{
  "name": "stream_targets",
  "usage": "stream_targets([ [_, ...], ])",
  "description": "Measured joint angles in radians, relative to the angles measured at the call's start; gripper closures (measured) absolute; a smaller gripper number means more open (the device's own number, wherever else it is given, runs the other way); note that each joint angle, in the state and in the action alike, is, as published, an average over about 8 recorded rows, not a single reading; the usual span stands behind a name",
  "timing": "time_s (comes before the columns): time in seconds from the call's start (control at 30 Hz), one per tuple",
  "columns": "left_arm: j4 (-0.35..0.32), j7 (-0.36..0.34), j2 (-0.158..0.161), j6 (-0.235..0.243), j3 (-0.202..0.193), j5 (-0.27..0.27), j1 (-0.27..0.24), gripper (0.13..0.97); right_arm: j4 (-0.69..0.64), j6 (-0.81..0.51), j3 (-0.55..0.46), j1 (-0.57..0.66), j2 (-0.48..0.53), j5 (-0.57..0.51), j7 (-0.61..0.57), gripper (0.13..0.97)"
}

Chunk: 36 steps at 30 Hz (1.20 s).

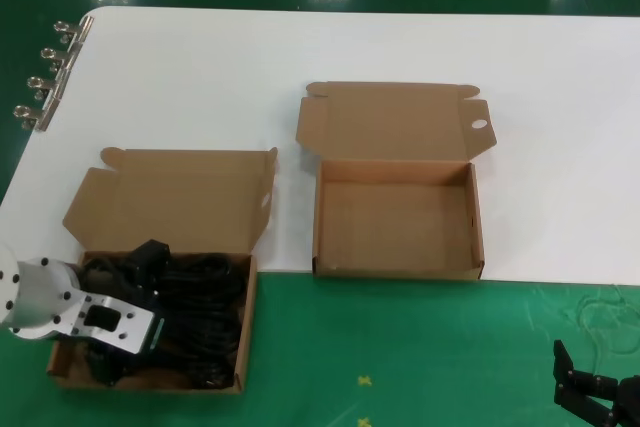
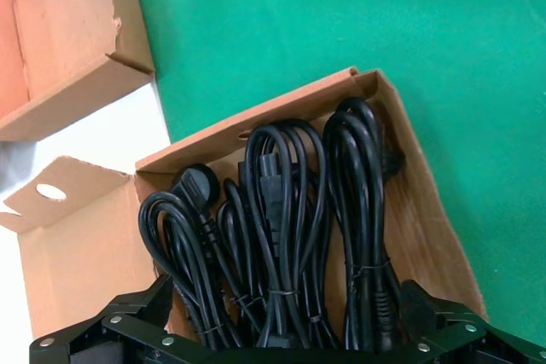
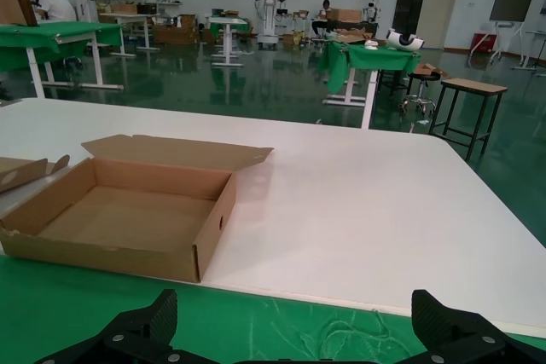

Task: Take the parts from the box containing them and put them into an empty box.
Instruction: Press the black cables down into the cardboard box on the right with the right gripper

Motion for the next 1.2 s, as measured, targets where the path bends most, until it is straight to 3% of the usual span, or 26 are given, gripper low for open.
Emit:
stream_targets([
  [0.17,0.033,0.021,0.017,-0.01,0.0,-0.002,-0.004,0.147,0.0,0.0,0.0,0.0,0.0,0.0,0.0,0.129],
  [0.47,0.043,0.051,0.028,-0.017,0.0,0.006,-0.004,0.229,0.0,0.0,0.0,0.0,0.0,0.0,0.0,0.129],
  [0.77,0.047,0.061,0.031,-0.014,0.0,0.01,-0.011,0.381,0.0,0.0,0.0,0.0,0.0,0.0,0.0,0.129],
  [1.03,0.056,0.074,0.034,-0.014,0.0,0.002,-0.014,0.597,0.0,0.0,0.0,0.0,0.0,0.0,0.0,0.129],
  [1.2,0.064,0.085,0.038,-0.018,0.0,-0.001,-0.01,0.62,0.0,0.0,0.0,0.0,0.0,0.0,0.0,0.129],
])
